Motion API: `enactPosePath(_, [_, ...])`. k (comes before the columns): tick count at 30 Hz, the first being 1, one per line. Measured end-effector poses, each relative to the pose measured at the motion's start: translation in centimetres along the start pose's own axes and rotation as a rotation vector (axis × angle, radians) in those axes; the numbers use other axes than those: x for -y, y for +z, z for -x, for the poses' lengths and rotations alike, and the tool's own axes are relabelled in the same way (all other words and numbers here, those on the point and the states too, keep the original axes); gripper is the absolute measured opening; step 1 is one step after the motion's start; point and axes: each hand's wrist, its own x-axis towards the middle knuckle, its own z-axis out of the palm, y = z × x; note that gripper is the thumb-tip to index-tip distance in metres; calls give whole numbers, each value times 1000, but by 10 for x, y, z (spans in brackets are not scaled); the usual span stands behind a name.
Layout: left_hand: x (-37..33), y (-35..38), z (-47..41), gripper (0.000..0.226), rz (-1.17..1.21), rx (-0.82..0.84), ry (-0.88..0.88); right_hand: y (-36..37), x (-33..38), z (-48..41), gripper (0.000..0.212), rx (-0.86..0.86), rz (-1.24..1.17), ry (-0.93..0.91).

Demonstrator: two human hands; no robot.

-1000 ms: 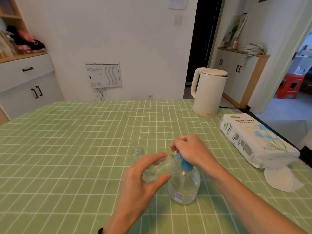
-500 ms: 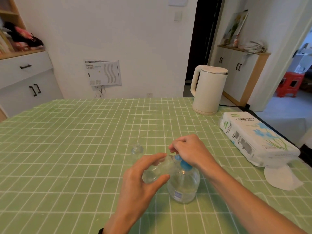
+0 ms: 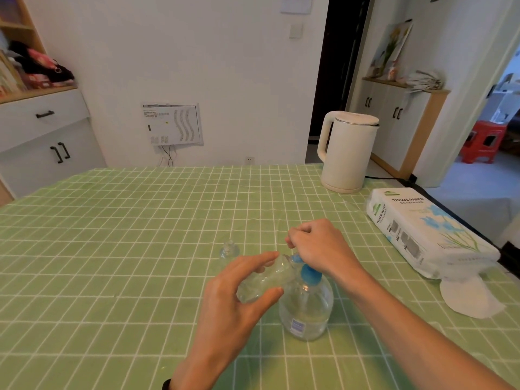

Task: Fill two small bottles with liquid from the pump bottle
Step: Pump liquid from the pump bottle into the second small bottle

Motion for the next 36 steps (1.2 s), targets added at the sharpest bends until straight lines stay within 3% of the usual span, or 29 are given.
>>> enactPosePath(12, [4, 2, 3, 52, 11, 14, -38, 9, -10, 1, 32, -34, -26, 34])
enactPosePath(28, [8, 5, 3, 52, 21, 27, -49, 13, -13, 0, 47, -96, -25, 36])
enactPosePath(36, [4, 2, 2, 51, 32, 20, -43, 6, -8, -2, 42, -25, -35, 15])
